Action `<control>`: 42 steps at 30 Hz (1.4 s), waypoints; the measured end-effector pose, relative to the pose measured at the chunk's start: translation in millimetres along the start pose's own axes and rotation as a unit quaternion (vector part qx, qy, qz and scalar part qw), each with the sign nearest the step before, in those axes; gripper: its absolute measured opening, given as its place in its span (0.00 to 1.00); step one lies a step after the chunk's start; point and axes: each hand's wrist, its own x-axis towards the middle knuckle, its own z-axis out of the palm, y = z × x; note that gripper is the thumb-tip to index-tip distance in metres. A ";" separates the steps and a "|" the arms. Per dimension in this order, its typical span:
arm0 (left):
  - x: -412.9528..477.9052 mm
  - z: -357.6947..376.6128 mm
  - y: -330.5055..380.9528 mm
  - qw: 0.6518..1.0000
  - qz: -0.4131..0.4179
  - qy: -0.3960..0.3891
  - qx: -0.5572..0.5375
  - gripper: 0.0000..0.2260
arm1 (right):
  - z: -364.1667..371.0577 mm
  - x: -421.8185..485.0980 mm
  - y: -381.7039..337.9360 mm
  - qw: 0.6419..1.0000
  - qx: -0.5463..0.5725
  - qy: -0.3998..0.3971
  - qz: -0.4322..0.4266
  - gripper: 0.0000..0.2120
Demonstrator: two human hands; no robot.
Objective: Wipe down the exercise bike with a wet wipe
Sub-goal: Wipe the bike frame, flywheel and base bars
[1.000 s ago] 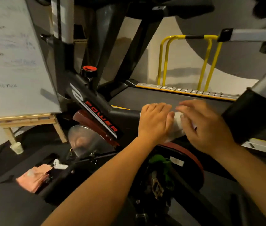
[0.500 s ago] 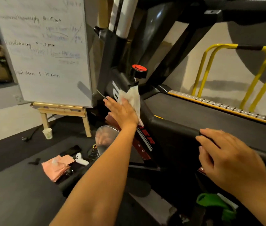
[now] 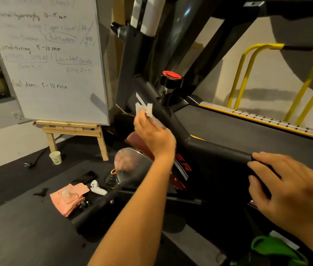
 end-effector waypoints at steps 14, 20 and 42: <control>-61.7 -18.0 15.4 0.965 -0.040 -0.254 0.060 0.31 | -6.8 -2.1 -2.2 0.998 0.060 -0.021 0.029 0.12; -205.9 -87.6 -12.4 0.857 0.170 -0.483 0.051 0.34 | -10.5 -1.1 -3.6 0.997 0.072 -0.022 0.036 0.12; -162.1 -46.6 -15.9 0.802 0.451 -0.372 0.122 0.37 | -41.3 14.7 -0.6 0.891 0.398 -0.012 0.217 0.20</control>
